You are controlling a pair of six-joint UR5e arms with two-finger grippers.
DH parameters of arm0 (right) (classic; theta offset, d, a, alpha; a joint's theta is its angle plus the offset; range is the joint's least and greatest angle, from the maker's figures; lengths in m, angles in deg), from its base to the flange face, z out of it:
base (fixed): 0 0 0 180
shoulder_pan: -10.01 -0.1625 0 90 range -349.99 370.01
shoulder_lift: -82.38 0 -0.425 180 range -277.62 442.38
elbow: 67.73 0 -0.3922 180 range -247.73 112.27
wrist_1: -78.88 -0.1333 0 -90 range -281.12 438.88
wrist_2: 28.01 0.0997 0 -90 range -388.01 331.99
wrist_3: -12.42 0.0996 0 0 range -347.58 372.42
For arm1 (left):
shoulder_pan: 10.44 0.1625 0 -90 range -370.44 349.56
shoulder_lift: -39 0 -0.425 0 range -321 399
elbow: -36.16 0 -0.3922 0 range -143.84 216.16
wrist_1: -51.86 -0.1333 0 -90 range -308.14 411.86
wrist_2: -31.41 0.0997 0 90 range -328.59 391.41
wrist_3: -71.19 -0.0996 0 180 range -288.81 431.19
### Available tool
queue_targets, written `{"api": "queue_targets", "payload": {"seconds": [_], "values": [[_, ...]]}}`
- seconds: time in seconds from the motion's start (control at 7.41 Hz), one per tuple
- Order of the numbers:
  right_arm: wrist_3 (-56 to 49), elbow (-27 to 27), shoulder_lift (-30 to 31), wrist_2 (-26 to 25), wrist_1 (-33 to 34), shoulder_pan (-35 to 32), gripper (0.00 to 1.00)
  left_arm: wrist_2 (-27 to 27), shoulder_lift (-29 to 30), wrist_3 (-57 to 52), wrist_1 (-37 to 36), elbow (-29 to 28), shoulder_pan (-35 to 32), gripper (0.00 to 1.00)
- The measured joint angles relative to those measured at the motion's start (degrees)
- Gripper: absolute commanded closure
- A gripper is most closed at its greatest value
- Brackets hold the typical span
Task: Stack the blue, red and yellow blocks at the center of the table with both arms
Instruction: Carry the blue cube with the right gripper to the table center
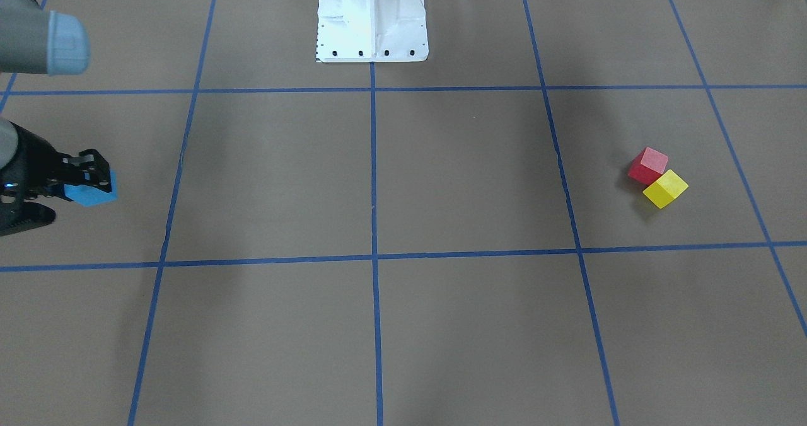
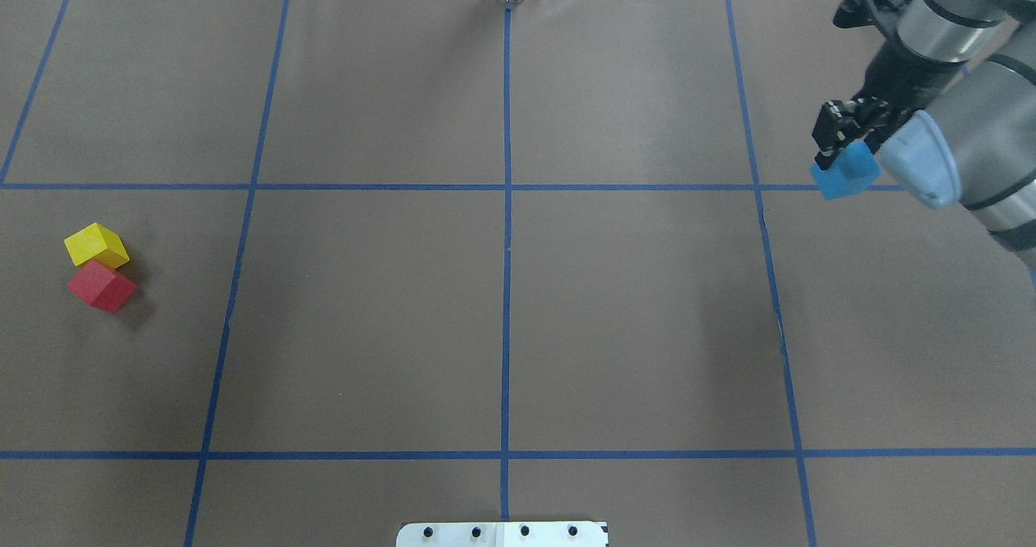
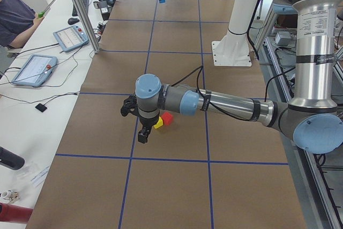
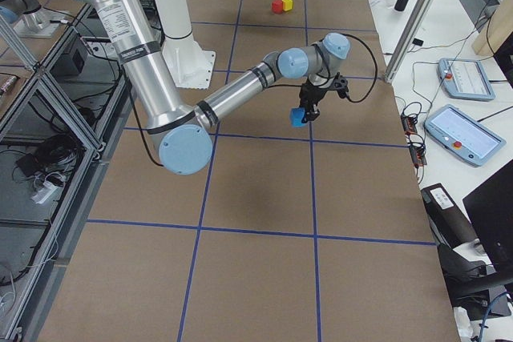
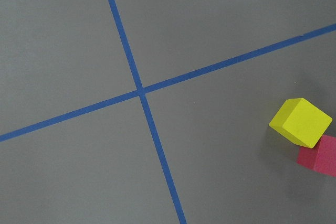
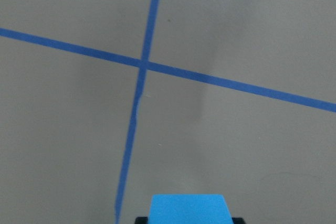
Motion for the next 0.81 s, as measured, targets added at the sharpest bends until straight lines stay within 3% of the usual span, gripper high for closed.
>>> {"api": "queue_targets", "payload": {"seconds": [0.14, 0.41, 0.81], "values": [[6.44, -4.61, -7.15, -0.89, 0.74, 3.40, 1.00, 0.03, 0.55, -0.04, -0.02, -0.08, 0.23, 0.00], [22.98, -14.97, -18.01, -1.45, -5.65, 10.63, 1.00, 0.12, 0.85, -0.09, -0.08, -0.31, 1.11, 0.00], [38.69, -24.49, -23.49, -4.21, -16.42, 20.60, 1.00, 0.15, 0.88, -0.15, -0.11, -0.72, 1.83, 0.00]]}}
